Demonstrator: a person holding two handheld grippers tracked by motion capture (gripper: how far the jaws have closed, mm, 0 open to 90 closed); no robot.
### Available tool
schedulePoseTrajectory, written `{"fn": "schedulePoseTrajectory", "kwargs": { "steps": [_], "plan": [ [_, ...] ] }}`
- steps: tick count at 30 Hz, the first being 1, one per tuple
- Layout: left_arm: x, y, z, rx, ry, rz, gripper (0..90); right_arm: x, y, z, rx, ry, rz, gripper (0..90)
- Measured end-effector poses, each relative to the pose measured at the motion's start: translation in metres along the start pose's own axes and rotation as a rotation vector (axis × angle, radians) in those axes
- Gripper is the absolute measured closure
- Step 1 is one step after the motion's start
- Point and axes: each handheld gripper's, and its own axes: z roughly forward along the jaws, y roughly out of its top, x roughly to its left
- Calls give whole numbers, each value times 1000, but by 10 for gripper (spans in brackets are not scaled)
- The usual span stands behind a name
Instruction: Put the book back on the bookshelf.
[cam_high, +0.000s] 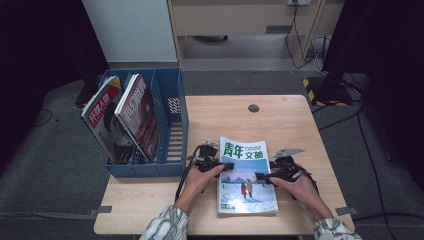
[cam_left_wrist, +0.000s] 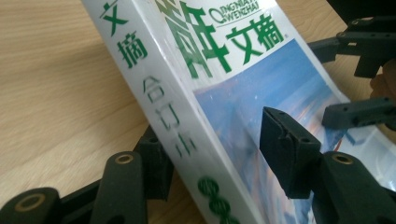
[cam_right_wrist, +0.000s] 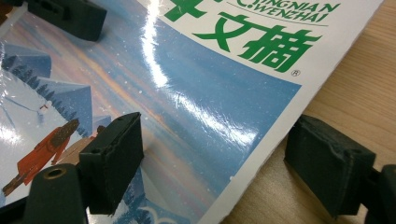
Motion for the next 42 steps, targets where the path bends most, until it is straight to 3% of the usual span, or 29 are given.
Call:
{"fn": "schedulePoseTrajectory", "kwargs": {
  "steps": [10,21,29,37,42],
  "plan": [
    [-6,24,-1,-22,0,-1,459,7,-4,-1,-21,6,-8,249],
    [-3,35,0,-31,-10,-17,470,10,-5,0,-25,2,-14,252],
    [-3,42,4,-10,-15,1,470,9,-7,0,-41,12,-15,252],
    [2,41,13,1,-44,-26,472,12,-7,0,-46,16,-38,253],
    [4,41,15,-7,-94,-27,410,13,-7,1,-47,15,-46,254]
  ]
}}
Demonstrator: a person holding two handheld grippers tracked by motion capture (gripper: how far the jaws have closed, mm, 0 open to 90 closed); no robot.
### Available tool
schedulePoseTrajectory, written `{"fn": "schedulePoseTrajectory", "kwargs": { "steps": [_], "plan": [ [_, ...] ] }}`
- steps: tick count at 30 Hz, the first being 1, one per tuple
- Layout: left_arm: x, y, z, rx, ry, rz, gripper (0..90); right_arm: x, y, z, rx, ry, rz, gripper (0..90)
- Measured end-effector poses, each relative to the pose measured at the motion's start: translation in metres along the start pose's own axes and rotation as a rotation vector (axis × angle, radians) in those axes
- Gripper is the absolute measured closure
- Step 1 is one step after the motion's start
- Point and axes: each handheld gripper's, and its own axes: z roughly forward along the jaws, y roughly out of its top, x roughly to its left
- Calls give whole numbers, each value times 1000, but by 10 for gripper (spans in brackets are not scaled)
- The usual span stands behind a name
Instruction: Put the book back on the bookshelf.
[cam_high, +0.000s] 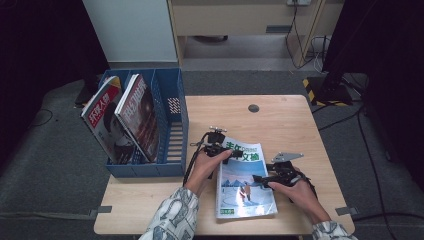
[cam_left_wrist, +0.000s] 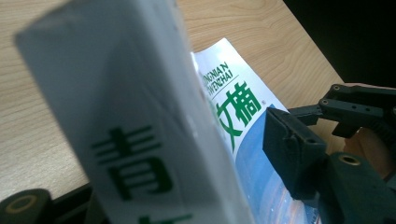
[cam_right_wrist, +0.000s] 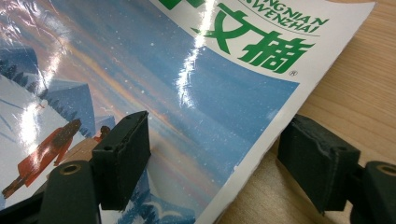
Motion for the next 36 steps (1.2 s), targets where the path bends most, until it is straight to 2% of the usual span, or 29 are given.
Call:
{"fn": "schedulePoseTrajectory", "kwargs": {
  "steps": [3,5,11,13,18,21,22,26,29,32,36],
  "plan": [
    [-1,0,0,0,12,4,408,1,0,0,2,-2,-7,255],
    [-1,0,0,4,33,2,481,1,0,0,0,-4,-5,255],
    [0,2,-3,3,41,-64,647,1,1,0,2,-7,-12,246],
    [0,2,-3,3,44,-76,683,1,1,0,0,-9,-8,239],
    [-10,5,-10,-13,46,-37,697,1,3,-7,-7,-18,-18,213],
    [-20,8,-15,-12,55,0,701,0,3,-18,-53,-56,-40,234],
    [-24,9,-18,-12,57,10,703,0,3,-22,-71,-68,-34,235],
    [-35,11,-24,-20,61,25,711,-6,-2,-38,-106,-158,-34,239],
    [-43,13,-29,-20,58,38,716,-10,-7,-44,-89,-232,-38,238],
    [-49,16,-34,-19,58,55,722,-15,-10,-46,-80,-264,-12,238],
    [-55,18,-39,-22,61,69,728,-21,-14,-47,-63,-314,-5,238]
  ]
}}
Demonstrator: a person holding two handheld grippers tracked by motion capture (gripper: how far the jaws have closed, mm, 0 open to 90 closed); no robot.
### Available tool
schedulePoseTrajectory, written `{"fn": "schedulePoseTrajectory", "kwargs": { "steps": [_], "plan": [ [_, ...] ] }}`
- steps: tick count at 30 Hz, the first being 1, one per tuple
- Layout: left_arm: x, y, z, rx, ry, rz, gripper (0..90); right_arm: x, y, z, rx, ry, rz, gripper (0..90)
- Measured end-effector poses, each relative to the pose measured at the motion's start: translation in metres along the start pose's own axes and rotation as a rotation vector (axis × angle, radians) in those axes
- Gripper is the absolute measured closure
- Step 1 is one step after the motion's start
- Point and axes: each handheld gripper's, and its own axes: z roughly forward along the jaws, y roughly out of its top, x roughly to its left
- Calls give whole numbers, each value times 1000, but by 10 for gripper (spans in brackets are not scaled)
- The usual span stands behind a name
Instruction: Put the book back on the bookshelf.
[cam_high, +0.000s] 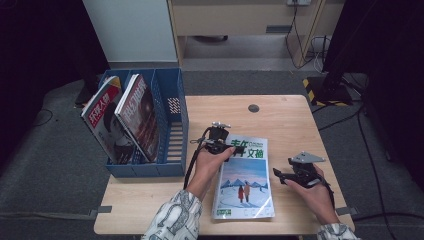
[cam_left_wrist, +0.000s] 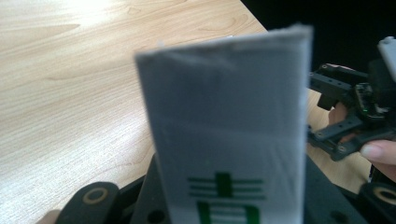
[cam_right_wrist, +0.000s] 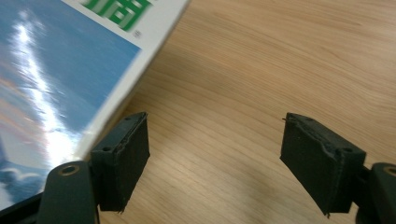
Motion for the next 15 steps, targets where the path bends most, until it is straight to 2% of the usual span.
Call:
{"fn": "schedulePoseTrajectory", "kwargs": {
  "steps": [7,12,15],
  "plan": [
    [-7,6,-13,-12,-3,19,733,-6,-6,3,38,-45,14,238],
    [-13,15,-24,-27,7,53,734,-7,-9,5,49,-55,1,226],
    [-15,19,-28,-35,11,63,734,-7,-10,6,64,-59,9,221]
  ]
}}
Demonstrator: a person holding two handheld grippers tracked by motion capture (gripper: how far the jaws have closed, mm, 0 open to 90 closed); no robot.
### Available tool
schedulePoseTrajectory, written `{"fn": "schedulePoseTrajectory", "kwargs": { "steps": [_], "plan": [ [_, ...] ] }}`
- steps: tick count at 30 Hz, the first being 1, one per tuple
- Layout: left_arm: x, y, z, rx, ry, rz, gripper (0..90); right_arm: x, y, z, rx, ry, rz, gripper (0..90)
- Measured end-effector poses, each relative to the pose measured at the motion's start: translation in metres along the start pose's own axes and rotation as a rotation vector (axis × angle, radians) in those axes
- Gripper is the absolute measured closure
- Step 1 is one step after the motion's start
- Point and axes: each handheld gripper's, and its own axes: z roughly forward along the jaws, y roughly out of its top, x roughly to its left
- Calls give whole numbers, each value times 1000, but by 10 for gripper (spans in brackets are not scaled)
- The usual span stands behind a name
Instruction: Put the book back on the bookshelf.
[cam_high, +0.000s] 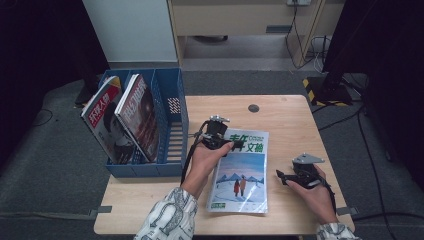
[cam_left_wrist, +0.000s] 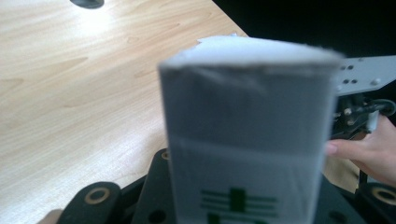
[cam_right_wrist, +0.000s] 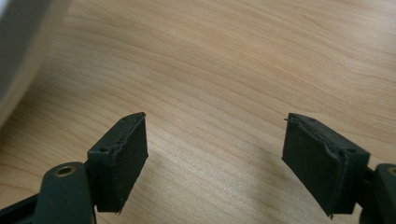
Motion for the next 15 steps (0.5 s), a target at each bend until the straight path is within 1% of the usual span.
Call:
{"fn": "schedulePoseTrajectory", "kwargs": {
  "steps": [3,8,12,15],
  "plan": [
    [0,2,-2,-4,-2,4,734,0,-1,2,4,0,21,218],
    [3,4,-4,-7,-8,-6,734,0,-3,4,15,-1,27,213],
    [5,5,-3,-2,-20,-12,734,-1,-3,6,25,1,28,210],
    [7,5,-3,-2,-32,-26,734,-1,-3,6,24,3,25,209]
  ]
}}
